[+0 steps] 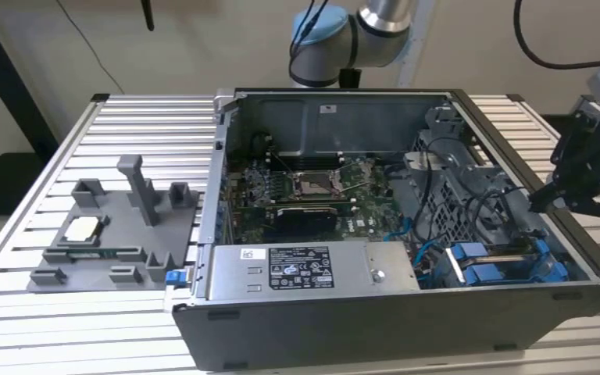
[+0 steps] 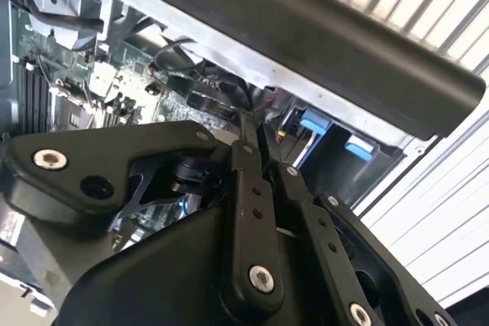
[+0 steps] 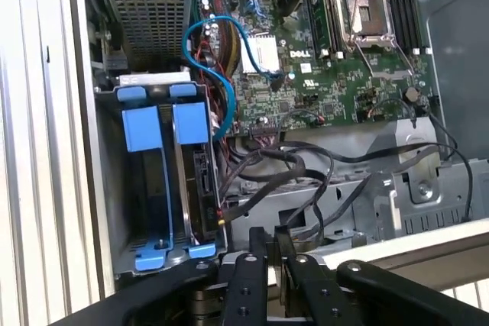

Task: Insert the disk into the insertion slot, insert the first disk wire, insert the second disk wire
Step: 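Insert the second disk wire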

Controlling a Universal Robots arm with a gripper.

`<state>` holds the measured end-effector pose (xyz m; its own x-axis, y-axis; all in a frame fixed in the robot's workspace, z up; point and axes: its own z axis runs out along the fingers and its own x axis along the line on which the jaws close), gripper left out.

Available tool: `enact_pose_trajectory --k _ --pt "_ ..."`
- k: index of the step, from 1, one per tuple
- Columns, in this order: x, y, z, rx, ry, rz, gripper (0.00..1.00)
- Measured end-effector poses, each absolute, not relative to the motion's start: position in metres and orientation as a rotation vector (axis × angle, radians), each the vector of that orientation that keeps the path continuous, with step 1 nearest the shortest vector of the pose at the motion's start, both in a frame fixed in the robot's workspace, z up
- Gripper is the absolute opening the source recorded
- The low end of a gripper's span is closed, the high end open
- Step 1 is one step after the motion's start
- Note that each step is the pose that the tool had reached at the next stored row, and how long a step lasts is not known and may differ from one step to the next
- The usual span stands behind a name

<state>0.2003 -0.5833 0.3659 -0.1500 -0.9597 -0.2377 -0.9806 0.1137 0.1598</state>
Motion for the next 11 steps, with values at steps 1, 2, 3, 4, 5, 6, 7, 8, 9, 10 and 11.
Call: enact_pose_trajectory --k 1,2,3,4,5,6,7,8,9,10,11 --pt "0.197 -0.583 0.367 -1.998 2.287 0.429 0.16" --pt "0.194 -0.583 0.368 -1.997 2.287 0.429 0.16" --pt "0.192 -0.583 0.368 -1.997 2.287 0.429 0.16" --pt "0.19 -0.583 0.369 -1.997 2.287 0.429 0.16" --pt "0.188 -0.583 0.37 -1.997 2.288 0.429 0.16" --pt "0.188 -0.583 0.37 -1.998 2.288 0.429 0.16" --pt "0.187 -0.583 0.37 -1.998 2.288 0.428 0.16" --pt "0.185 -0.583 0.371 -1.998 2.288 0.428 0.16" --pt "0.183 -0.583 0.371 -1.999 2.289 0.426 0.16" --pt "0.18 -0.583 0.371 -2.002 2.29 0.422 0.16" --pt "0.178 -0.583 0.371 -2.004 2.291 0.418 0.16"
